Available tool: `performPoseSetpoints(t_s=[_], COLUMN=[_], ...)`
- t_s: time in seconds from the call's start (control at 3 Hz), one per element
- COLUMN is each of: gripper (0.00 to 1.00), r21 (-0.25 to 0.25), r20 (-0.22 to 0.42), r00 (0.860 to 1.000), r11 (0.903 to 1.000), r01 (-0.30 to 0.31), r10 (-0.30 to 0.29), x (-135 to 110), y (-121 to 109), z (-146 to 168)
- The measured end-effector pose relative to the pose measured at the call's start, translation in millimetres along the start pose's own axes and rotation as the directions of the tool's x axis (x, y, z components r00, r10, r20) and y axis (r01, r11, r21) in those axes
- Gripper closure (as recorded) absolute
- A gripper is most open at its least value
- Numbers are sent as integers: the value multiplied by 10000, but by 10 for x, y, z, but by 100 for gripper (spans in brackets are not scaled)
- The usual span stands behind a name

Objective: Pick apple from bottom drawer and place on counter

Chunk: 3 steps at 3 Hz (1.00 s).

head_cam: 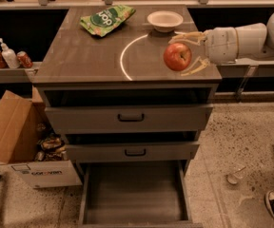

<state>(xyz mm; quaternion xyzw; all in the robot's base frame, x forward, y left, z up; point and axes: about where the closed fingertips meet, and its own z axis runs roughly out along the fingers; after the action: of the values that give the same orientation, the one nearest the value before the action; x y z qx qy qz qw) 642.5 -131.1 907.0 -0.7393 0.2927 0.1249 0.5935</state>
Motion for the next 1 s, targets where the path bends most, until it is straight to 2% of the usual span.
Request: performPoseSetpoints(t_s=[0.33,0.67,1.0], gripper=[100,100,100], r21=[3,592,843], r20=[16,418,540], r00=[9998,9922,9708], r11=[9998,9910,9676], r01=[-220,-1200,-2378], r10=[220,1176,2339], x=[25,87,151], y=[-38,-272,-400], z=[62,141,196])
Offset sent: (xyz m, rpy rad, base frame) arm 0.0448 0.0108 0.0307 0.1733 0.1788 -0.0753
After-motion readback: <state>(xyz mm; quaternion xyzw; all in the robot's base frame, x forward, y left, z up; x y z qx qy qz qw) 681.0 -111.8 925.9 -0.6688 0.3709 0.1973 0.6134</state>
